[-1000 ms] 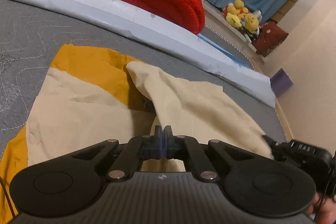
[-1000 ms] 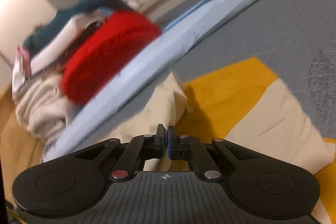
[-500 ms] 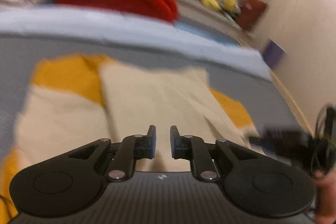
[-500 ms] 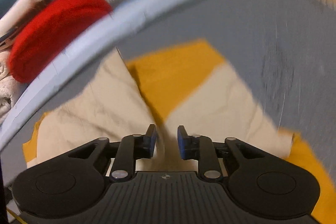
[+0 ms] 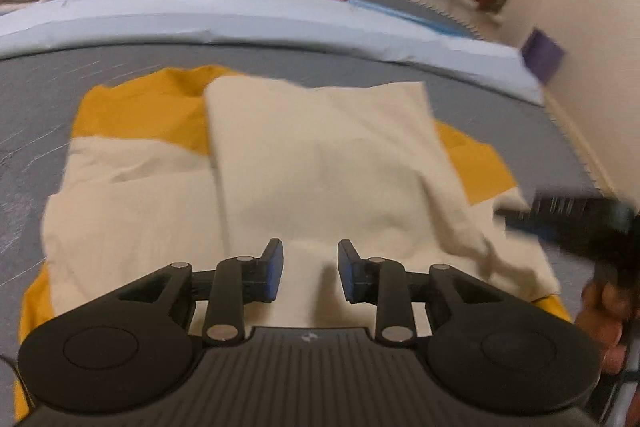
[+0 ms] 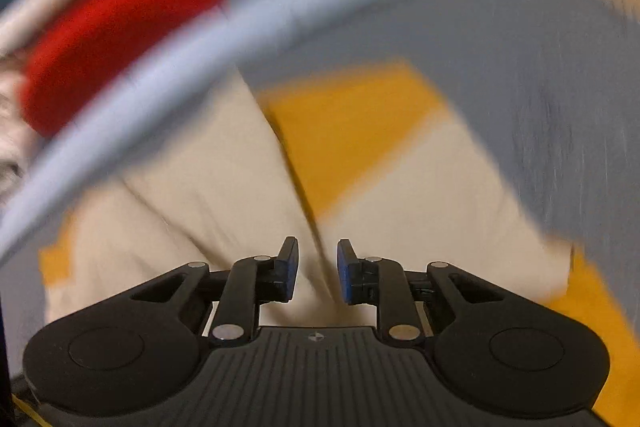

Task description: Fold large clothes

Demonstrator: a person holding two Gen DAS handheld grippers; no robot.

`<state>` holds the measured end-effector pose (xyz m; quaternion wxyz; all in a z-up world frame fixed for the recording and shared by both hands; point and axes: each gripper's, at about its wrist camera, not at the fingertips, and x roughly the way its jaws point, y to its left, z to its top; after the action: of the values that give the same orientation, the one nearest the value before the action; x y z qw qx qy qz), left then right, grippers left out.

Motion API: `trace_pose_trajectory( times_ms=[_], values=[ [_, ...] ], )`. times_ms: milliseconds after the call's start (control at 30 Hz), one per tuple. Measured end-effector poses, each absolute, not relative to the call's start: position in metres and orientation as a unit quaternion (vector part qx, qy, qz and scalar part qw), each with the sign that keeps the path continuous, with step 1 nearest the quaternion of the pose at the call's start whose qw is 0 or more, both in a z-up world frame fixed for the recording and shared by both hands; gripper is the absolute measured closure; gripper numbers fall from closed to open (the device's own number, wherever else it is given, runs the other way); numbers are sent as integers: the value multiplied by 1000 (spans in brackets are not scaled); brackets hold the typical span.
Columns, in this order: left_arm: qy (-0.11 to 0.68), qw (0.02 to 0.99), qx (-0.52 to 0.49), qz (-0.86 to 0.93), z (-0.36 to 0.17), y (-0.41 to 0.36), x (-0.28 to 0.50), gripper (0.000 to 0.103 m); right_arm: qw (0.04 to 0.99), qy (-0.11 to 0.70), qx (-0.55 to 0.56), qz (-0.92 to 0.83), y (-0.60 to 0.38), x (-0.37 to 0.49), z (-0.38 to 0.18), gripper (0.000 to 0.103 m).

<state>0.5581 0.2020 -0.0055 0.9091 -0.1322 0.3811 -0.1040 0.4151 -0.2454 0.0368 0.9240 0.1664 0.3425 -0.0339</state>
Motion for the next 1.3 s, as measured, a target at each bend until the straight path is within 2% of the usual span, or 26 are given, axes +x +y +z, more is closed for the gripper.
trace_pose_trajectory(
  times_ms=[67, 100, 133, 167, 233, 300, 433, 500, 600, 667, 833, 1000, 1167, 1200, 1233, 1300],
  values=[
    [384, 905, -137, -120, -10, 194, 553, 70, 944, 287, 161, 23, -235, 405, 52, 73],
    [393, 900, -140, -124, -14, 190, 552, 70, 944, 281, 160, 57, -230, 403, 53, 66],
    [411, 893, -140, -121, -21, 186, 553, 69, 937, 296, 161, 88, -224, 406, 46, 60],
    [439, 882, -132, -112, -33, 184, 557, 68, 925, 325, 165, 108, -222, 411, 35, 59],
    [479, 868, -99, -84, -53, 180, 560, 69, 892, 420, 147, 83, -217, 422, 2, 60],
    [472, 872, -93, -84, -49, 181, 560, 69, 872, 469, 137, 28, -222, 427, -22, 62],
    [432, 891, -111, -91, -33, 187, 558, 67, 891, 422, 160, 42, -231, 419, -3, 58],
    [473, 872, -104, -68, -52, 190, 564, 67, 890, 440, 112, 37, -229, 418, -7, 55],
    [495, 859, -121, -56, -54, 198, 562, 67, 873, 466, 140, 13, -244, 417, -10, 60],
    [469, 872, -128, -57, -34, 204, 555, 67, 888, 435, 147, 22, -247, 409, 11, 60],
    [352, 925, -124, -76, 33, 225, 515, 67, 959, 258, 105, 52, -270, 355, 101, 60],
    [269, 954, -102, -79, 76, 260, 439, 67, 986, 129, 97, 40, -327, 265, 171, 60],
    [260, 956, -115, -68, 99, 300, 356, 67, 992, 84, 95, 15, -380, 136, 195, 60],
    [258, 958, -110, -65, 103, 306, 335, 67, 993, 81, 85, 11, -385, 115, 194, 64],
    [254, 959, -107, -63, 106, 315, 311, 67, 993, 80, 81, 8, -392, 93, 189, 73],
    [250, 961, -106, -56, 104, 324, 271, 67, 991, 92, 93, 4, -408, 64, 176, 76]
  ],
)
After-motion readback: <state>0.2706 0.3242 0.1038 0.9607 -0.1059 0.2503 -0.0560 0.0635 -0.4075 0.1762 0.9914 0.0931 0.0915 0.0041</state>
